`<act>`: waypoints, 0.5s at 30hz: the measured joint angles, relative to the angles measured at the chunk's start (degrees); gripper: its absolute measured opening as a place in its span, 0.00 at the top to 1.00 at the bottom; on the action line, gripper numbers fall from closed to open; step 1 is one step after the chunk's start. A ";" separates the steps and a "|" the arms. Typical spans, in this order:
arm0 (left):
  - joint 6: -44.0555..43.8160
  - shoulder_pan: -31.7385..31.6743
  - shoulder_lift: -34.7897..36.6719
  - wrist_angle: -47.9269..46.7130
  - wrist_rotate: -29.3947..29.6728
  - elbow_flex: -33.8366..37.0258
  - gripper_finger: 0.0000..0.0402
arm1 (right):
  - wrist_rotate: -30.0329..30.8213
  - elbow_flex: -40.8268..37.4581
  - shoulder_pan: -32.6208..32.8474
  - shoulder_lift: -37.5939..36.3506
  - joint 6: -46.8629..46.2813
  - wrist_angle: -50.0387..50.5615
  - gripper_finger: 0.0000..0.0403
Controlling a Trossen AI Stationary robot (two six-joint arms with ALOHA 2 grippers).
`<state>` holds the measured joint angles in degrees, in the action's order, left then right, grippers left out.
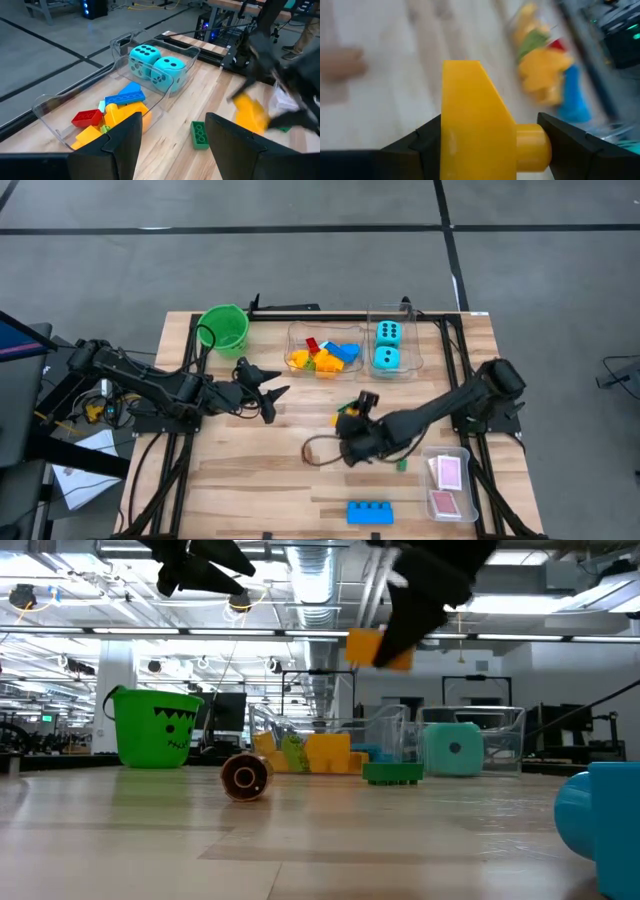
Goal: Pick & Place Toys
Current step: Put the yellow gamepiece into the left transparent bin
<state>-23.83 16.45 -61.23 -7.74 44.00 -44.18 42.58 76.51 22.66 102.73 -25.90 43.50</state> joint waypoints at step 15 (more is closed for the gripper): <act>0.03 0.00 0.00 -0.29 0.01 0.00 0.47 | -7.43 0.02 -18.82 -12.16 22.94 -12.40 0.35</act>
<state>-23.80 16.45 -61.23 -8.03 44.01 -44.18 35.15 76.53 3.84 90.56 -2.96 31.09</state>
